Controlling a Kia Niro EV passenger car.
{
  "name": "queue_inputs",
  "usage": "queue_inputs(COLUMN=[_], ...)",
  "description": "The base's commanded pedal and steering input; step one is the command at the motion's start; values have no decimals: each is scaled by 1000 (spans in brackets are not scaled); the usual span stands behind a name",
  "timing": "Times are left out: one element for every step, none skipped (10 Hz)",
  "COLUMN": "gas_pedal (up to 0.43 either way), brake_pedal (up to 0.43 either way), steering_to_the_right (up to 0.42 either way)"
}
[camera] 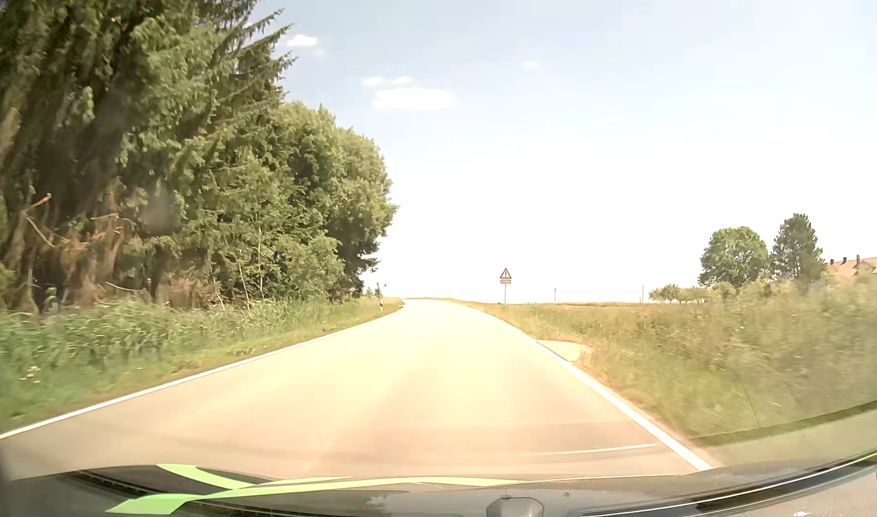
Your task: Follow the waypoints while adhering to traffic rules and regulations
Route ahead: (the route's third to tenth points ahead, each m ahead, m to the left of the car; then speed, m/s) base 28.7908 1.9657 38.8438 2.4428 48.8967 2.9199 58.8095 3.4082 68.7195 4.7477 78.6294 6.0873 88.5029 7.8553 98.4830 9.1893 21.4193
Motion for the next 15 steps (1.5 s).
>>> queue_inputs(gas_pedal=[421, 429, 429, 429, 421, 390, 370, 358, 358, 358, 370, 370, 370, 370, 370], brake_pedal=[0, 0, 0, 0, 0, 0, 0, 0, 0, 0, 0, 0, 0, 0, 0], steering_to_the_right=[-7, -7, -7, -7, -7, -7, -7, -7, -7, -7, -8, -9, -10, -10, -11])
